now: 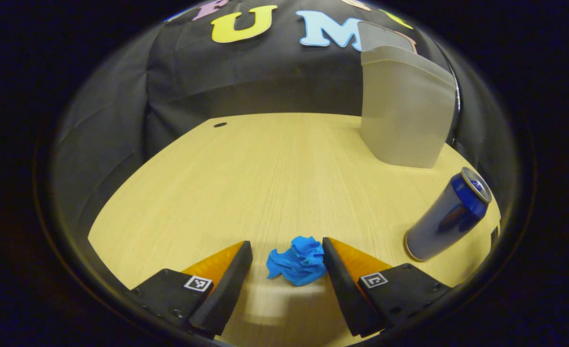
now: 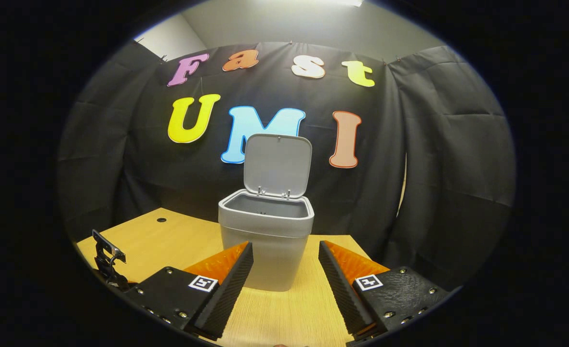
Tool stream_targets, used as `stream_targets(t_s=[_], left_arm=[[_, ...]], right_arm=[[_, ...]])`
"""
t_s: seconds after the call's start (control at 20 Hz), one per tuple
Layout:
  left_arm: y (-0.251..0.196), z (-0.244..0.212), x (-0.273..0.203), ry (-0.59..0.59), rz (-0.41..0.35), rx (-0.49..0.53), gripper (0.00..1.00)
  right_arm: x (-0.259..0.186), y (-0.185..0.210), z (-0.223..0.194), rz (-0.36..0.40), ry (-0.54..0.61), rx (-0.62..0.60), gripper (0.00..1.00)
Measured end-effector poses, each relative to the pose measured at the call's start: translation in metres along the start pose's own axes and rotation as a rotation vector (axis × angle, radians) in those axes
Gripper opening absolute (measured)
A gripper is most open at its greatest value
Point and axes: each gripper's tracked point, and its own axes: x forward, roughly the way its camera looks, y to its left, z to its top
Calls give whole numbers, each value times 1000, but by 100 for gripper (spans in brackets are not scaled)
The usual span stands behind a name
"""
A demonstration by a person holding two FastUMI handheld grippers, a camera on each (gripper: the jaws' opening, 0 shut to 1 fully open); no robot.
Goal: Press the lid of the desktop garbage bin to open it, pick up the crumpled paper on the desktop and throw it into the bin, then pick up the pop can on the desktop and drop it into the bin, and finally close the garbage bin lid.
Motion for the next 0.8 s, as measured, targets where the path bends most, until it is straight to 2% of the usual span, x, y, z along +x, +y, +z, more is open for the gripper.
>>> stream_targets(t_s=[0.05,0.15,0.2,0.25,0.3,0.35,0.4,0.45,0.55,0.6,0.65,0.8], left_arm=[[0,1,1,-12,2,0,96],[0,2,4,-35,11,1,80],[0,2,4,-41,13,6,78],[-1,1,4,-44,15,14,68],[-4,1,3,-50,4,22,68],[-5,1,5,-50,11,27,54],[-5,1,5,-49,11,38,48],[-5,1,3,-47,15,42,51],[-5,1,5,-50,10,46,33],[-4,1,2,-52,14,42,33],[-5,3,4,-55,9,41,22],[-8,5,4,-35,-2,22,21]], right_arm=[[1,3,-1,10,1,1,88],[4,6,0,22,-3,0,88],[5,7,1,24,-4,-2,88],[6,7,0,26,-6,-1,88],[6,8,1,30,-6,3,88],[6,8,-1,33,-4,7,88],[7,8,-2,35,-2,10,88],[7,6,-3,34,-2,13,88],[6,3,-4,30,-3,22,88],[5,0,-4,27,-3,26,88],[4,-2,-4,22,-5,31,88],[3,-13,-1,8,-18,52,88]])
